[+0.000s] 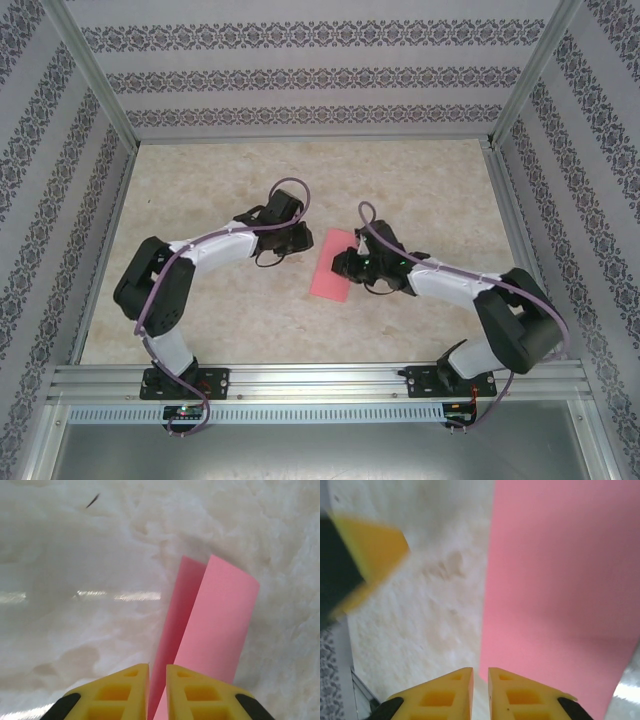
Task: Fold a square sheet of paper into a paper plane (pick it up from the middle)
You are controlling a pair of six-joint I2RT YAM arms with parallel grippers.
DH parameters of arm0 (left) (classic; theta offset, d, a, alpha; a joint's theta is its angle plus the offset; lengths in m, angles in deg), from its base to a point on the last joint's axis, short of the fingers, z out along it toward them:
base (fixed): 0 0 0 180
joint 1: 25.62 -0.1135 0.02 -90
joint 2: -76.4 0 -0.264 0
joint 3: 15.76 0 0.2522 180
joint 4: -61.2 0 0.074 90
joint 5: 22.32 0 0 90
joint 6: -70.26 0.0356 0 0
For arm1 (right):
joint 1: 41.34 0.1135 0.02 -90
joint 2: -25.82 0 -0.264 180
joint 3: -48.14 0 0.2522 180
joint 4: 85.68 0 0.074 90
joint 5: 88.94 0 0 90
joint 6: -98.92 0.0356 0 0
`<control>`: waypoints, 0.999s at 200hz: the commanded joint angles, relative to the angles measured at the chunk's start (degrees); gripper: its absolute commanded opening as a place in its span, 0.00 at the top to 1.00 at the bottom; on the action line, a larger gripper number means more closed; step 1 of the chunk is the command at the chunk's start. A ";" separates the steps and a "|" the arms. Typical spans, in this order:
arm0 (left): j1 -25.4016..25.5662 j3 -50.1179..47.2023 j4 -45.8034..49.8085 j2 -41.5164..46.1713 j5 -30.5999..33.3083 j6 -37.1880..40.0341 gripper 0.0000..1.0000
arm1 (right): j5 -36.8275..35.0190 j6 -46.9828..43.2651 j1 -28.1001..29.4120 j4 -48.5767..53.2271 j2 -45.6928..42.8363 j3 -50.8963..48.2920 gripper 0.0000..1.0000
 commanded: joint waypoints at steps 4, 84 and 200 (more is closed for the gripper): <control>-0.61 -3.99 -2.21 4.40 1.19 -1.66 0.80 | -2.22 -6.77 -3.79 6.00 0.34 4.43 0.83; 4.09 -8.78 -7.67 6.68 -5.53 -3.81 0.79 | -2.17 -10.97 -4.10 11.38 17.72 15.48 0.84; 15.94 -4.58 -19.19 -3.47 -11.17 -11.60 0.83 | -8.38 0.22 -11.34 -0.54 3.05 0.33 0.88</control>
